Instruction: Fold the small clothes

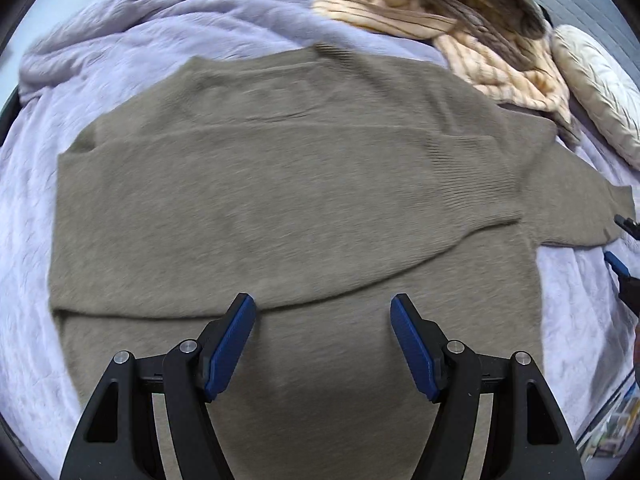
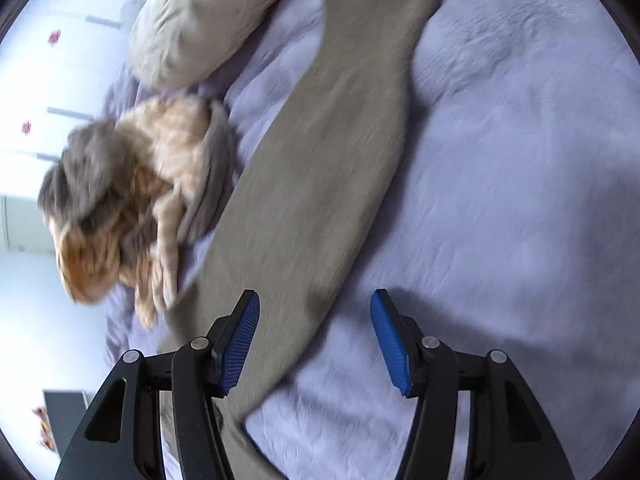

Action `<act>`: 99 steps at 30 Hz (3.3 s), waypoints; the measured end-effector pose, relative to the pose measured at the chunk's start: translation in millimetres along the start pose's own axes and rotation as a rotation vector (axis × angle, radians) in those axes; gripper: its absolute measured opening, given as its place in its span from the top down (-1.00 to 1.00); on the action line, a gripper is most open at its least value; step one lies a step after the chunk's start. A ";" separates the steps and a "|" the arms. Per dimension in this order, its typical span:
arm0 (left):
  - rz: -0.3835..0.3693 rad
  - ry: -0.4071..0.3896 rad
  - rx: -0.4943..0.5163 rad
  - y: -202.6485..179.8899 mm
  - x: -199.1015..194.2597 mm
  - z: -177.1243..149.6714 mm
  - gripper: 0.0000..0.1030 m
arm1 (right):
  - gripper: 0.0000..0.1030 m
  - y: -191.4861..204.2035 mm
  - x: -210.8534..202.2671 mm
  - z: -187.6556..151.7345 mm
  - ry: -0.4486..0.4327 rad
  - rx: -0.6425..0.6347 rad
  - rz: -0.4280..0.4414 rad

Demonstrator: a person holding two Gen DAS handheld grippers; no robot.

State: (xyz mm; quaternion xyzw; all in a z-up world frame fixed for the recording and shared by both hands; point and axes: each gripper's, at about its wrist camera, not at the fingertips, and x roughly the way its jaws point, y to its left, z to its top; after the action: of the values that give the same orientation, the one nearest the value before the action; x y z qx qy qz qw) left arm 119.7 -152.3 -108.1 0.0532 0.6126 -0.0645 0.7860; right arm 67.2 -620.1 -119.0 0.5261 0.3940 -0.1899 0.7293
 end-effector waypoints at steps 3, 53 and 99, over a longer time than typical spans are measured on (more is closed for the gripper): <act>-0.023 -0.004 0.034 -24.5 4.8 10.9 -0.39 | -0.20 -7.9 3.3 16.0 -0.003 0.035 0.053; 0.160 -0.055 -0.208 121.9 -4.7 -24.4 -0.53 | 0.73 232.7 132.1 -302.4 0.538 -1.186 -0.017; 0.076 -0.148 -0.365 210.1 -53.2 -59.5 -0.53 | -0.14 202.4 89.6 -257.9 0.494 -0.769 -0.022</act>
State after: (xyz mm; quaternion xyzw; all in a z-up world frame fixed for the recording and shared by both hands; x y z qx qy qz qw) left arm 85.0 66.4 -70.0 -0.0720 0.5523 0.0739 0.8273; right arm 165.8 -295.5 -98.5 0.2426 0.6036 0.0934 0.7537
